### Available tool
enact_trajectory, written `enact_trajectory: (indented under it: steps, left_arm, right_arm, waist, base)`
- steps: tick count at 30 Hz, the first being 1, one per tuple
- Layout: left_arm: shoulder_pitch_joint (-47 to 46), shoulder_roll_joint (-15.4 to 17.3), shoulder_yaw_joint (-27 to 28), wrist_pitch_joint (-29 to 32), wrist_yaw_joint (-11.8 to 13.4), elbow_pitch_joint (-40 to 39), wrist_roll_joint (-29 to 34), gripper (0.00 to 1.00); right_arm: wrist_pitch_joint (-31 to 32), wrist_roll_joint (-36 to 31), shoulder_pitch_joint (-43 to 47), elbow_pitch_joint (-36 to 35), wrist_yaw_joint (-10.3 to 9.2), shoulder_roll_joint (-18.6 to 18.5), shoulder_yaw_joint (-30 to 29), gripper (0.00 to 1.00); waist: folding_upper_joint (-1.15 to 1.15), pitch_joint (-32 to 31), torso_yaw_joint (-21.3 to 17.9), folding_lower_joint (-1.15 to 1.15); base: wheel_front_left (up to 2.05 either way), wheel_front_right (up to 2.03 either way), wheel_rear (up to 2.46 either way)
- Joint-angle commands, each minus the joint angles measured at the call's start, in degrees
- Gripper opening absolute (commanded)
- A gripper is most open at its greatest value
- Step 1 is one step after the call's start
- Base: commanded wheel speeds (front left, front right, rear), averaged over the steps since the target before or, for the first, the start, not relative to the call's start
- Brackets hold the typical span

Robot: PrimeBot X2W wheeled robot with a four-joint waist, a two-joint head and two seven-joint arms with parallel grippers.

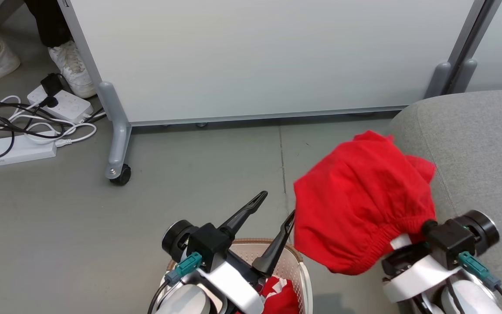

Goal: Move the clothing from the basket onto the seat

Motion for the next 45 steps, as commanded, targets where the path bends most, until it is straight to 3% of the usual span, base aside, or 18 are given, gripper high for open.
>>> enact_trajectory:
  steps: [1,10,26,32,45]
  left_arm:
    - [0.7,0.2,0.4,0.0,0.0,0.2,0.4,1.0]
    - [2.4,0.2,1.4,0.0,0.0,1.0,1.4,1.0]
    - [9.0,0.9,5.6,0.0,0.0,-1.4,5.3,1.0]
    - [10.9,1.6,4.4,0.0,0.0,-3.2,7.8,1.0]
    - [11.9,1.7,4.5,0.0,0.0,-2.4,6.5,1.0]
  right_arm:
    - [-0.3,-0.3,0.5,0.8,0.01,-0.2,-0.8,0.0]
    - [-0.3,-1.2,1.9,5.8,0.01,1.4,-7.5,0.0]
    - [-0.3,0.3,7.9,1.9,0.01,4.1,-15.2,0.0]
    - [-0.3,0.2,8.8,3.0,0.01,5.6,-18.2,0.0]
    - [-0.3,-0.5,8.7,3.4,0.01,6.2,-19.0,0.0]
  waist:
    - [0.0,0.0,0.0,0.0]
    - [0.0,-0.3,-0.2,0.0]
    - [0.0,-0.7,-0.5,0.0]
    - [0.0,-0.3,-0.5,0.0]
    - [0.0,0.5,-0.5,0.0]
  base:
    - [0.0,0.0,0.0]
    - [0.0,0.0,0.0]
    - [0.0,0.0,0.0]
    - [0.0,0.0,0.0]
    - [0.0,0.0,0.0]
